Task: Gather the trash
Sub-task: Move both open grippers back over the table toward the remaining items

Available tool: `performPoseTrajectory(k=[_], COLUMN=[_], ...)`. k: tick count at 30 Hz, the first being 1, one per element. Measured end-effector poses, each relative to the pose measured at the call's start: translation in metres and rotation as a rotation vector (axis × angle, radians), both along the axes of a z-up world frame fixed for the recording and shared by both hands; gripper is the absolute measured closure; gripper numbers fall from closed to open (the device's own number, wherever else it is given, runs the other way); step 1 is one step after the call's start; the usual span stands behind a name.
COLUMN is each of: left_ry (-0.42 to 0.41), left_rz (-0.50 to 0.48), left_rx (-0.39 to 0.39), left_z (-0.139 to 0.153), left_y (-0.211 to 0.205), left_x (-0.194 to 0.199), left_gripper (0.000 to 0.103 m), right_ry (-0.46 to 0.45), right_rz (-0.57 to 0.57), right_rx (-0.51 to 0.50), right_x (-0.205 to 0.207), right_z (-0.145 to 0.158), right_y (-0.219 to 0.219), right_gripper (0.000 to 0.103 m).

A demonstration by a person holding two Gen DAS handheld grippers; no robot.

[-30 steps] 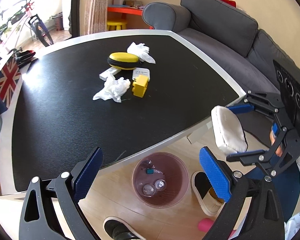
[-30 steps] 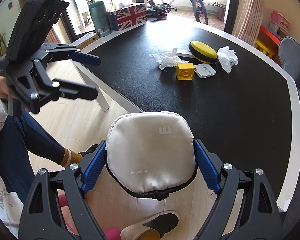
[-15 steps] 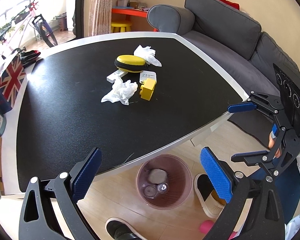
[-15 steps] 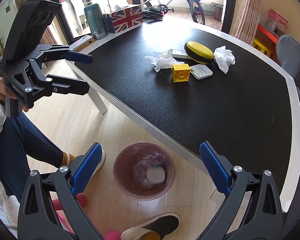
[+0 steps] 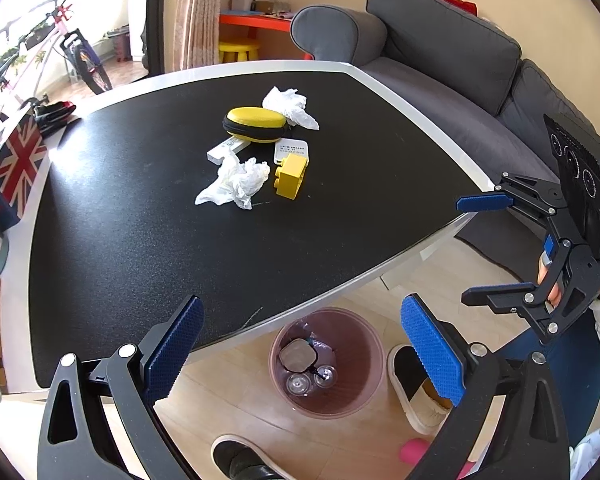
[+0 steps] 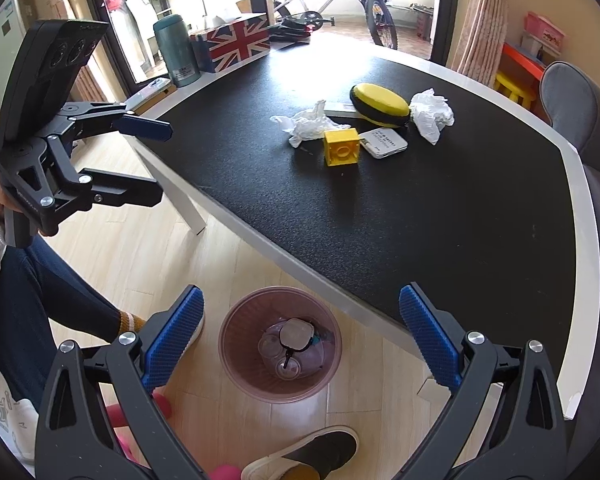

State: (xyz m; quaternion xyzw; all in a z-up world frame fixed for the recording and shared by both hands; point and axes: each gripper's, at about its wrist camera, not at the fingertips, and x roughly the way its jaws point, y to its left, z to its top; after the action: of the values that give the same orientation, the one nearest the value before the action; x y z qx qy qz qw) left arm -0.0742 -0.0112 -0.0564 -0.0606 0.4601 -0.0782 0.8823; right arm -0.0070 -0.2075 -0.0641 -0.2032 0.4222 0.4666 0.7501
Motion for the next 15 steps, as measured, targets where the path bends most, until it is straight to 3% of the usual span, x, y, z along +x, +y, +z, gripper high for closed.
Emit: performPoseTrajectory(k=[15], left_ry=[-0.081], left_rz=[0.053], left_rx=[0.042], left_z=[0.016], left_y=[0.016], left_x=[0.034], left_gripper=[0.008], right_ry=[-0.043], right_rz=[-0.089], right_rx=[0.052], right_x=[0.04], right_z=[0.019], right_y=[0.013], right_gripper=[0.006])
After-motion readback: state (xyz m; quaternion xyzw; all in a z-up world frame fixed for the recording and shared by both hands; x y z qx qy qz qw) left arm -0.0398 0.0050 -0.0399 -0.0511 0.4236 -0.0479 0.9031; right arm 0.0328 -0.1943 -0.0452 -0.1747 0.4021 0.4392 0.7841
